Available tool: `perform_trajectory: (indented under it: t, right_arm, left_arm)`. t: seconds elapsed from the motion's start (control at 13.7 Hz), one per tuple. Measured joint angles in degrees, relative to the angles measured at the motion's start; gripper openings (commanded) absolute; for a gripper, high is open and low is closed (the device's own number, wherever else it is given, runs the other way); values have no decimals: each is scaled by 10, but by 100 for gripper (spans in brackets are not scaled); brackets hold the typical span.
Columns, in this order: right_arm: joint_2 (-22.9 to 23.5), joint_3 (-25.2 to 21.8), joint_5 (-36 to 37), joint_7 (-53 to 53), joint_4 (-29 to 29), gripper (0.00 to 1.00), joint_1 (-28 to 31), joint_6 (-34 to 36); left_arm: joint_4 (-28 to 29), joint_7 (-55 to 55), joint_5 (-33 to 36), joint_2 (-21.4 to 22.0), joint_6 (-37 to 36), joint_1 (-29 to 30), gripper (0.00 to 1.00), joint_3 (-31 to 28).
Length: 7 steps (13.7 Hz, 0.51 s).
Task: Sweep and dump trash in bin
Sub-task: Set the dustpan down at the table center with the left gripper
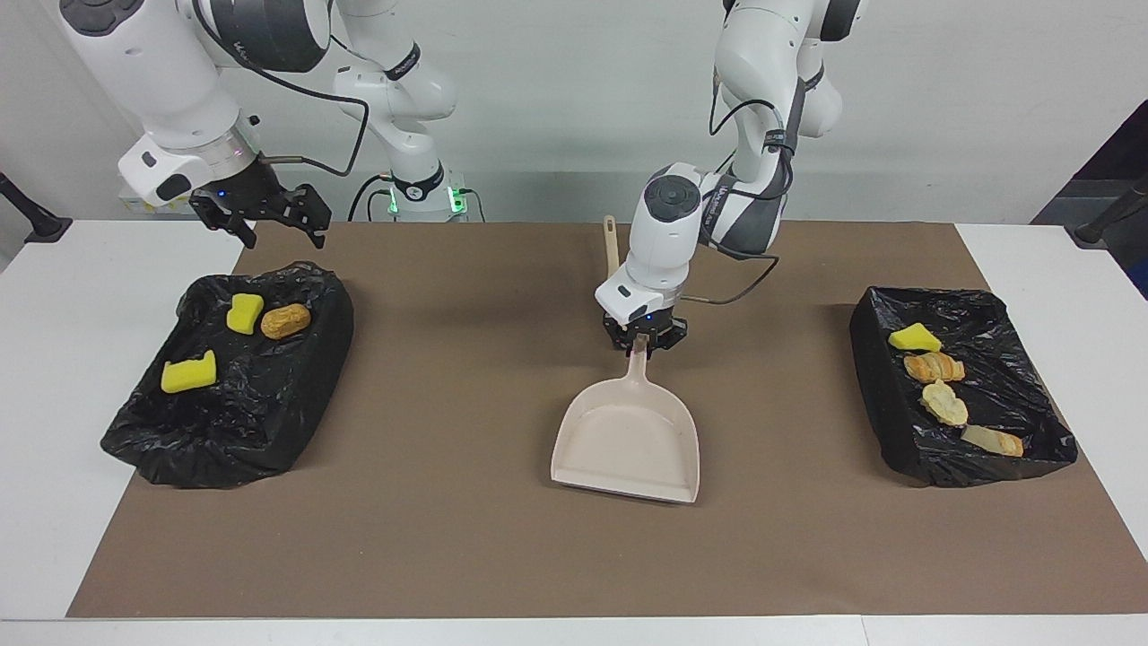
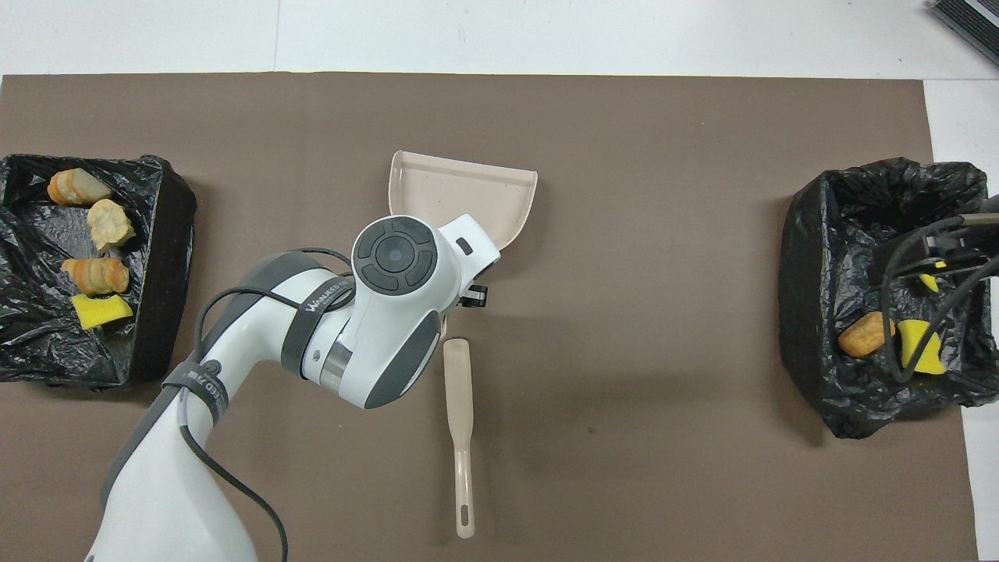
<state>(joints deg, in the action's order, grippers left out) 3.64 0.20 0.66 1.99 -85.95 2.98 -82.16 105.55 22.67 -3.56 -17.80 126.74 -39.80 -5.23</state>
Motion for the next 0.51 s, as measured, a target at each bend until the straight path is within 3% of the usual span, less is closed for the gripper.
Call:
perform_trajectory:
  t: [0.51]
  right_arm:
    - [0,0,0,0,0,100,0,0]
  left_arm:
    - [29,62,-17,-5,55,-23,0,1]
